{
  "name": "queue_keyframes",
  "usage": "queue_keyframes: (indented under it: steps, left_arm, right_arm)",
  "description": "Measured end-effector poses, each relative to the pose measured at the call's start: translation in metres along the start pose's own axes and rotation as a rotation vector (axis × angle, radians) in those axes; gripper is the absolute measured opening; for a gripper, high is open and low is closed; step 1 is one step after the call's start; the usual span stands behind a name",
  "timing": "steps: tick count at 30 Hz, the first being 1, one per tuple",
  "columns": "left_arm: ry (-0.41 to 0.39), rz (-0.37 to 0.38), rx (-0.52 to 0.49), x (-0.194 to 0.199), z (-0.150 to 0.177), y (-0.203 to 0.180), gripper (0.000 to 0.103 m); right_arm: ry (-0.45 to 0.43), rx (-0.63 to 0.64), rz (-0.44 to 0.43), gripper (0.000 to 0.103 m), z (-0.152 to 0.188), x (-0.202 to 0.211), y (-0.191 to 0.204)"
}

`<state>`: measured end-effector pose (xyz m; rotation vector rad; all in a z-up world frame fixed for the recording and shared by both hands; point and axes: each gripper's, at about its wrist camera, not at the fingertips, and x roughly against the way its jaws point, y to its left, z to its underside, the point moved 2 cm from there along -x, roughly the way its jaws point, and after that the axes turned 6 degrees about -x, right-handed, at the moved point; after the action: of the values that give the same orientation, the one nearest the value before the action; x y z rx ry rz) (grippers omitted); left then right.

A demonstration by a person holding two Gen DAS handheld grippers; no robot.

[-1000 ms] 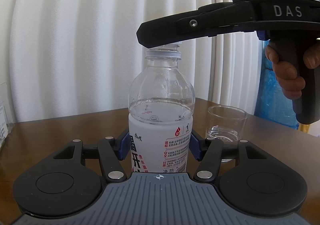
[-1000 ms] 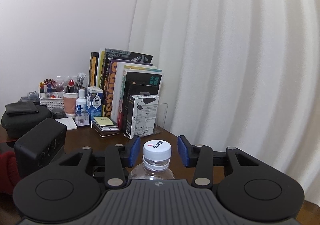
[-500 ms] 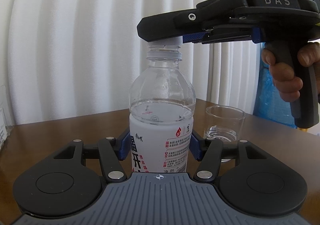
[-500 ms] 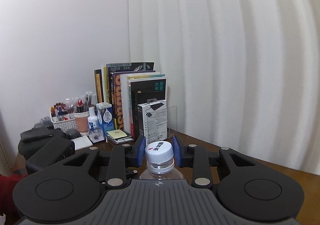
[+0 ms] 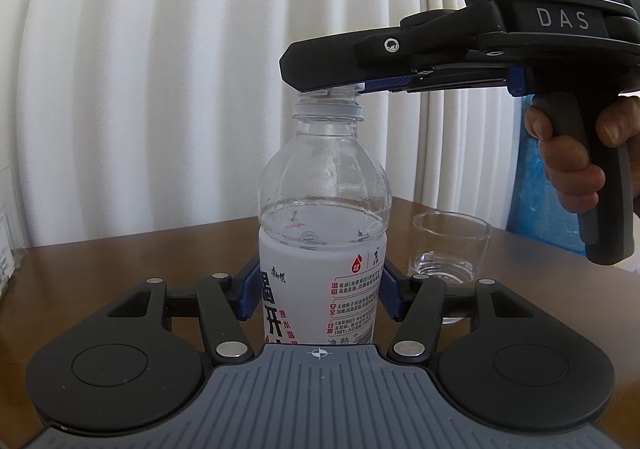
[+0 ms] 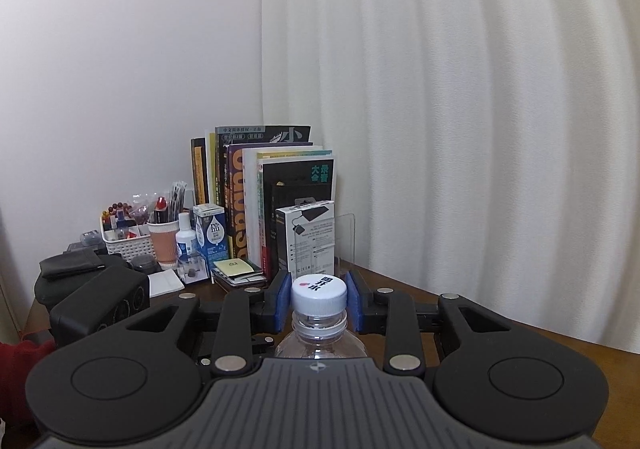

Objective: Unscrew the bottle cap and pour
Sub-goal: 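Keep twisting the cap tight with the right tool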

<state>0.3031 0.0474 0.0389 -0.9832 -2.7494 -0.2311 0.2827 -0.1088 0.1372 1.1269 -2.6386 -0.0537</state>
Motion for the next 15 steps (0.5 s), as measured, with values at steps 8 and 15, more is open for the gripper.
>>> queue_keyframes:
  steps: [8, 15]
  left_arm:
    - [0.0, 0.002, 0.0, -0.0008, 0.0013, 0.0017, 0.058]
    - [0.001, 0.002, 0.0, -0.0009, 0.0007, 0.0006, 0.058]
  right_arm:
    - [0.003, 0.021, 0.013, 0.033, 0.0024, 0.0024, 0.0037]
    - [0.004, 0.043, 0.023, 0.034, 0.0032, 0.006, 0.0086]
